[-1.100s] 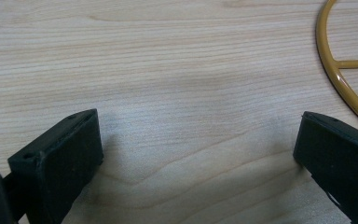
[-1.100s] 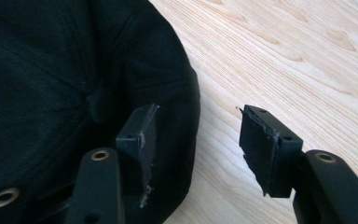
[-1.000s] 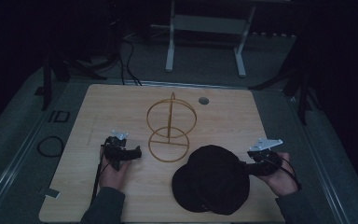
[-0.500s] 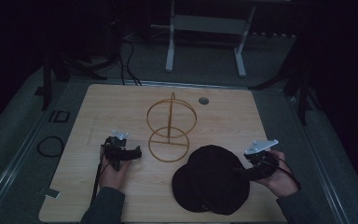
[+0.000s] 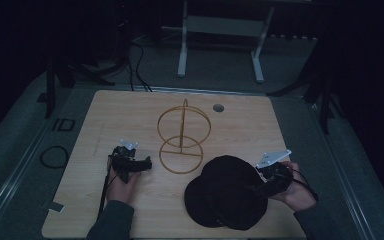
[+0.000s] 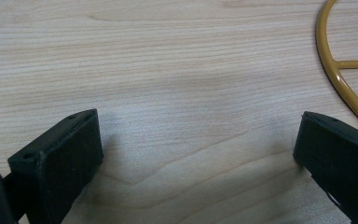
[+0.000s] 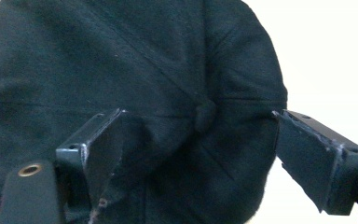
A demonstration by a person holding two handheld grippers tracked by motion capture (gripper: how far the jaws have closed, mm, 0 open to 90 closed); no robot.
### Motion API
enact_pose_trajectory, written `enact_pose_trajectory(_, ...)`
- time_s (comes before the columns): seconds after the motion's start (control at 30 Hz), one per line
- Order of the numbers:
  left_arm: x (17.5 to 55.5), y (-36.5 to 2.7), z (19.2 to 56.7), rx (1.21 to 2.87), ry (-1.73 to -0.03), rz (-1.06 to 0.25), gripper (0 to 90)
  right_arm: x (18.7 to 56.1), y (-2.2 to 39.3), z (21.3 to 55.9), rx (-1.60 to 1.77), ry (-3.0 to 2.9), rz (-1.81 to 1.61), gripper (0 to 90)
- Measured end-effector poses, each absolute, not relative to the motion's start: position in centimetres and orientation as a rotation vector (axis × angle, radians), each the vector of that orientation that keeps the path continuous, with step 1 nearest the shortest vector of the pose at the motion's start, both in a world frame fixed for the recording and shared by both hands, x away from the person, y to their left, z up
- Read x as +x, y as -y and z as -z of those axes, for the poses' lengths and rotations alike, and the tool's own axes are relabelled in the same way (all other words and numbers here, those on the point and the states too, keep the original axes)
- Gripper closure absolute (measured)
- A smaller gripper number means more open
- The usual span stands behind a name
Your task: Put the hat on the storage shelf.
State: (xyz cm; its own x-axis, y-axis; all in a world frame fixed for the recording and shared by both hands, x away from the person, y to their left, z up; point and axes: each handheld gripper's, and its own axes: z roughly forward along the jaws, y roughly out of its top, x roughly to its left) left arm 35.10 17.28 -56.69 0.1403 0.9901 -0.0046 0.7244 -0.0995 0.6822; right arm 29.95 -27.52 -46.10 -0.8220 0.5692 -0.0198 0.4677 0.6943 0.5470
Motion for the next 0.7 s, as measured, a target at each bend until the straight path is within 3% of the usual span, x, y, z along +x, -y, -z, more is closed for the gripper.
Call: enact_pose_trajectory(0.7,35.1,-17.3,56.7,1.885,-1.639,-0.641,0.7,31.2,24.0,47.2,0.736,-2.827,-0.807,10.7)
